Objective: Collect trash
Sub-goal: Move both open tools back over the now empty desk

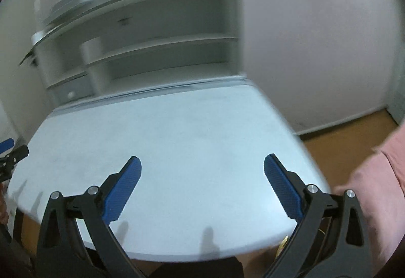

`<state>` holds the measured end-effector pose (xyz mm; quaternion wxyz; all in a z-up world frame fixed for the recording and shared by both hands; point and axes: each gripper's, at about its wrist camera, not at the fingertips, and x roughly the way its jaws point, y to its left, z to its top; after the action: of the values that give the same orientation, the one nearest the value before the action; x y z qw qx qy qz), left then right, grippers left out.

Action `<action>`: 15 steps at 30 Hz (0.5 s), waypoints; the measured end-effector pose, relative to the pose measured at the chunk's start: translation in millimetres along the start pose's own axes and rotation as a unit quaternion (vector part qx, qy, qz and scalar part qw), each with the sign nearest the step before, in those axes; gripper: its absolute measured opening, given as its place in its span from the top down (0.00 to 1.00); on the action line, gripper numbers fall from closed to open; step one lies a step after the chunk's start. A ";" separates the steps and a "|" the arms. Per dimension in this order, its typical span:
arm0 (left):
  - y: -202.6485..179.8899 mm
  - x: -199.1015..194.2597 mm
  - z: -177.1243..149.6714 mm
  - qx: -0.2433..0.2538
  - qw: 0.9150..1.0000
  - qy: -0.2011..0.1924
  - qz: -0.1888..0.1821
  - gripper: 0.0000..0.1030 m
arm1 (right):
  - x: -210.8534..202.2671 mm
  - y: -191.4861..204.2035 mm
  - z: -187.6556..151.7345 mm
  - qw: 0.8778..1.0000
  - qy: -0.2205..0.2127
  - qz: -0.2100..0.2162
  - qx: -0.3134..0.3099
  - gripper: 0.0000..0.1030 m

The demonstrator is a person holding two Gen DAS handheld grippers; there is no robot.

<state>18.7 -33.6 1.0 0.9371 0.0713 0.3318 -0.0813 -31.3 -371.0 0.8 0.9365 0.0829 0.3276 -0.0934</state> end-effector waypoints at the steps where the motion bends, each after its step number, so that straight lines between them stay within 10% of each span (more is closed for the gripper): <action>1: 11.5 -3.3 -3.1 -0.009 1.000 0.002 0.010 0.07 | 2.4 10.0 0.7 1.000 0.000 0.009 -0.009 0.09; 15: 68.0 -32.7 -16.1 -0.054 0.998 -0.013 0.043 0.07 | 7.7 72.9 6.0 0.998 -0.004 0.050 -0.048 0.09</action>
<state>-2.6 39.3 14.7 0.9465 0.0334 0.3202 -0.0240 -5.1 -302.6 7.4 0.9442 0.0539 0.3235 -0.0311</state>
